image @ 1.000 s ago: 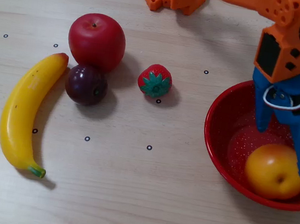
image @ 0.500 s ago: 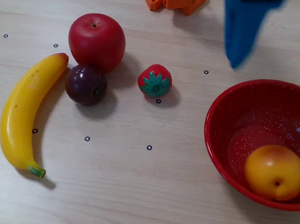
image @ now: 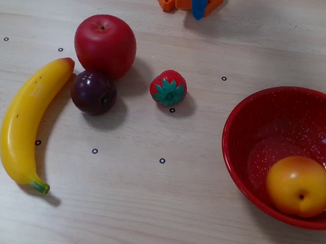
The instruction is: Put the peach in the red bowl.
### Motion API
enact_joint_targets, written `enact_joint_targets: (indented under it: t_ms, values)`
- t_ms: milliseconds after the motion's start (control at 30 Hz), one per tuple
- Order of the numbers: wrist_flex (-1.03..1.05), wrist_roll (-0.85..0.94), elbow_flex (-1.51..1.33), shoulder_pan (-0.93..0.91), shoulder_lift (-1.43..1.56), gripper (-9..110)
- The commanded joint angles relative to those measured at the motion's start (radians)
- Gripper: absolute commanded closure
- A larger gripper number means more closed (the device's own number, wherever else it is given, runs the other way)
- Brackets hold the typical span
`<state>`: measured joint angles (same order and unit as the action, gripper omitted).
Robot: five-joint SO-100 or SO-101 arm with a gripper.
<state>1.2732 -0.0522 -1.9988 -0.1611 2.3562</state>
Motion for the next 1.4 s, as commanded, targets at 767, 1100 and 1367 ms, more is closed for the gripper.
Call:
enact_joint_targets:
  t_ms: [767, 1100, 1367]
  values:
    - [-0.285, 0.089, -1.015, 0.229, 0.85, 101]
    - [-0.336, 0.103, -1.046, 0.204, 0.851, 101]
    - [-0.334, 0.094, -1.046, 0.202, 0.851, 101]
